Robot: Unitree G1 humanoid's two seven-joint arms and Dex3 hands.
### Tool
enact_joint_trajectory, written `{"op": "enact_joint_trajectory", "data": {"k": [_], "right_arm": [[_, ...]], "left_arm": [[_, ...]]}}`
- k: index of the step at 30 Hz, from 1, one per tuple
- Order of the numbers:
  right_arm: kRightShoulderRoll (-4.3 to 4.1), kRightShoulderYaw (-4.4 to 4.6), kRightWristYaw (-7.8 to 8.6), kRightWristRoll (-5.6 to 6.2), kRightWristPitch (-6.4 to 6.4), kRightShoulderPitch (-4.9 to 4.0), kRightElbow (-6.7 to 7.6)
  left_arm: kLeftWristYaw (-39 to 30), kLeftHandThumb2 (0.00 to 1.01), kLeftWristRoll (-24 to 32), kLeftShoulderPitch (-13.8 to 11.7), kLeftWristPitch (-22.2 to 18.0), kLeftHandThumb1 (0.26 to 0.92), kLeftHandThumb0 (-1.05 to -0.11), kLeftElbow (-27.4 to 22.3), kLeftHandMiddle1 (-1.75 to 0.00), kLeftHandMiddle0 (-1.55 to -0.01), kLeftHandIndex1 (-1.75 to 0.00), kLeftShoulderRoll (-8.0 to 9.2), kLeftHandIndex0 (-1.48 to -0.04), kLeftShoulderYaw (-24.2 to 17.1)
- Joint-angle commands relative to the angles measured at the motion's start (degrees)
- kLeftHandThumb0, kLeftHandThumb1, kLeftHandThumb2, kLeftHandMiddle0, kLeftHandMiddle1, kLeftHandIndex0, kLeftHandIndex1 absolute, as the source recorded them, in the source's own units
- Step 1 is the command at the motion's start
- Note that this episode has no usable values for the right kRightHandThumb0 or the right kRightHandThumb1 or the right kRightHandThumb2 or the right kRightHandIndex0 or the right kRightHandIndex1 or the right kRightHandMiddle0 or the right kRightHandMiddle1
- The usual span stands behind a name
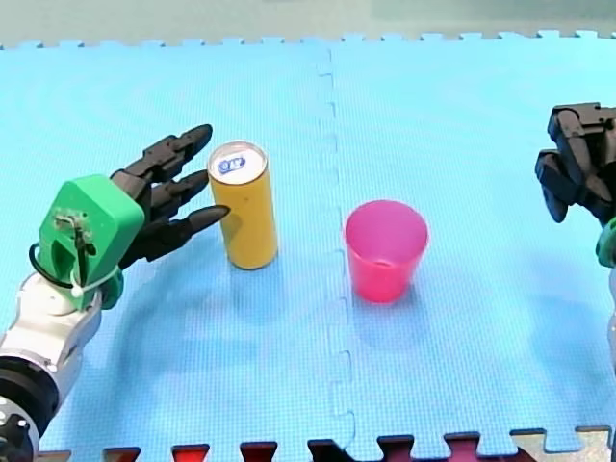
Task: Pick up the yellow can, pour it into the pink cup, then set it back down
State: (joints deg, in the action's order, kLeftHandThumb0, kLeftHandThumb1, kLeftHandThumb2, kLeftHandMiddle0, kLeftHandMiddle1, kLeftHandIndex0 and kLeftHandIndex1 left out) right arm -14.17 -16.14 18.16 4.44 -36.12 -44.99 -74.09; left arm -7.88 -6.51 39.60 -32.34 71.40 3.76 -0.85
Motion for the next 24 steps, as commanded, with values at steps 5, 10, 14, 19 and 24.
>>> {"op": "enact_joint_trajectory", "data": {"k": [5,10,14,19,24], "right_arm": [[-0.42,-0.19,0.11,0.28,0.37,-0.14,0.15],[-0.47,-0.24,0.19,0.31,0.50,-0.16,0.17],[-0.48,-0.22,0.16,0.26,0.49,-0.13,0.17],[-0.45,-0.21,0.29,0.27,0.20,0.07,0.27],[-0.51,-0.29,0.44,0.38,-0.04,0.26,0.38]], "left_arm": [[0.01,0.00,-0.08,0.45,0.39,0.813,-0.944,-0.35,0.00,-0.43,0.00,0.21,-0.32,0.21],[-0.28,0.00,-0.20,0.55,0.77,0.814,-0.942,-0.34,0.00,-0.43,0.00,0.13,-0.32,0.49],[0.14,0.00,-0.82,0.31,1.03,0.814,-0.941,-0.47,0.00,-0.42,0.00,-0.46,-0.32,1.29],[0.16,0.00,-1.30,0.55,2.03,0.814,-0.937,-0.20,0.00,-0.42,0.00,-1.11,-0.32,1.82],[0.23,0.00,-1.53,0.78,2.26,0.813,-0.938,-0.03,0.00,-0.42,0.00,-1.39,-0.32,1.97]]}}
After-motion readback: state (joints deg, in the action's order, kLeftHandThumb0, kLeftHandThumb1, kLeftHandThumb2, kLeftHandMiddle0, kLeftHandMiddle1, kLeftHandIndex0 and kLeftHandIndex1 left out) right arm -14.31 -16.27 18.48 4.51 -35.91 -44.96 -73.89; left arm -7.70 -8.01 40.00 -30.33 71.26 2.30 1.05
